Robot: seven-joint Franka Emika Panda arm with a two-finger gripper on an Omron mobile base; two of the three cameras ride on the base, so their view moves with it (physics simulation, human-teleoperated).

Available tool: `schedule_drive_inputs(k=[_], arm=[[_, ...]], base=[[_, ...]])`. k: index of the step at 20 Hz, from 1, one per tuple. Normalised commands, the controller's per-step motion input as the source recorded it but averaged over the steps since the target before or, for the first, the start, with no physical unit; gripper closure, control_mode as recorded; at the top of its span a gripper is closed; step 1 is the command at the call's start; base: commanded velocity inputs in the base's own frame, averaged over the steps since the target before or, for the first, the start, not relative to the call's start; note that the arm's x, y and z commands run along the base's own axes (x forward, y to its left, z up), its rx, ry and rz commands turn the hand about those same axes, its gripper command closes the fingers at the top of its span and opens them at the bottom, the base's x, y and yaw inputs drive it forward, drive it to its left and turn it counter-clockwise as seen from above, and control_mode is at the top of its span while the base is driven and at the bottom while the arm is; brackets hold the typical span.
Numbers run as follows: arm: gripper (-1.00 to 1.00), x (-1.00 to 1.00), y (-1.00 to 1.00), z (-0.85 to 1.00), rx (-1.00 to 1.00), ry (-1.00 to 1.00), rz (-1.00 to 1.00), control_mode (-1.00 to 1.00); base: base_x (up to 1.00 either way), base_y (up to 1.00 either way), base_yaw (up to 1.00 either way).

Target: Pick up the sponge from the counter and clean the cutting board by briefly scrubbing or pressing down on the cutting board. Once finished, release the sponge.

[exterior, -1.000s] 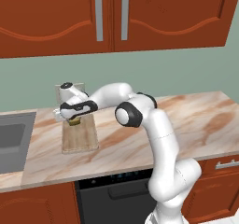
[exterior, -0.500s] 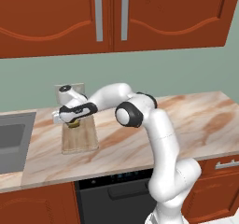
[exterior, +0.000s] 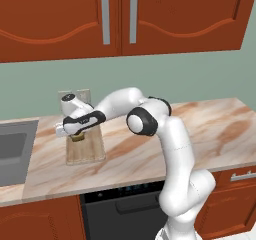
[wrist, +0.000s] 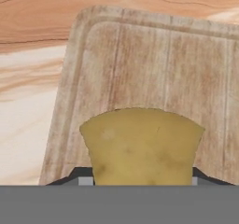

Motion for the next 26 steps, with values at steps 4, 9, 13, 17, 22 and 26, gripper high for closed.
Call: schedule_drive_inputs(k=[4, 9, 13, 17, 22, 26], arm=[[1.00, -0.29, 0.00, -0.87, 0.00, 0.00, 0.00, -1.00], [1.00, -0.48, 0.00, -0.73, 0.00, 0.00, 0.00, -1.00], [1.00, -0.90, 0.00, -0.51, 0.00, 0.00, 0.00, -1.00], [1.00, -0.77, 0.00, -0.64, 0.00, 0.01, 0.00, -1.00], [1.00, -0.67, 0.03, -0.99, 0.00, 0.00, 0.00, -1.00], [1.00, -0.59, 0.01, -0.87, 0.00, 0.00, 0.00, -1.00]], base=[[0.00, 0.00, 0.00], [0.00, 0.00, 0.00], [0.00, 0.00, 0.00], [0.00, 0.00, 0.00], [0.00, 0.00, 0.00], [0.00, 0.00, 0.00]])
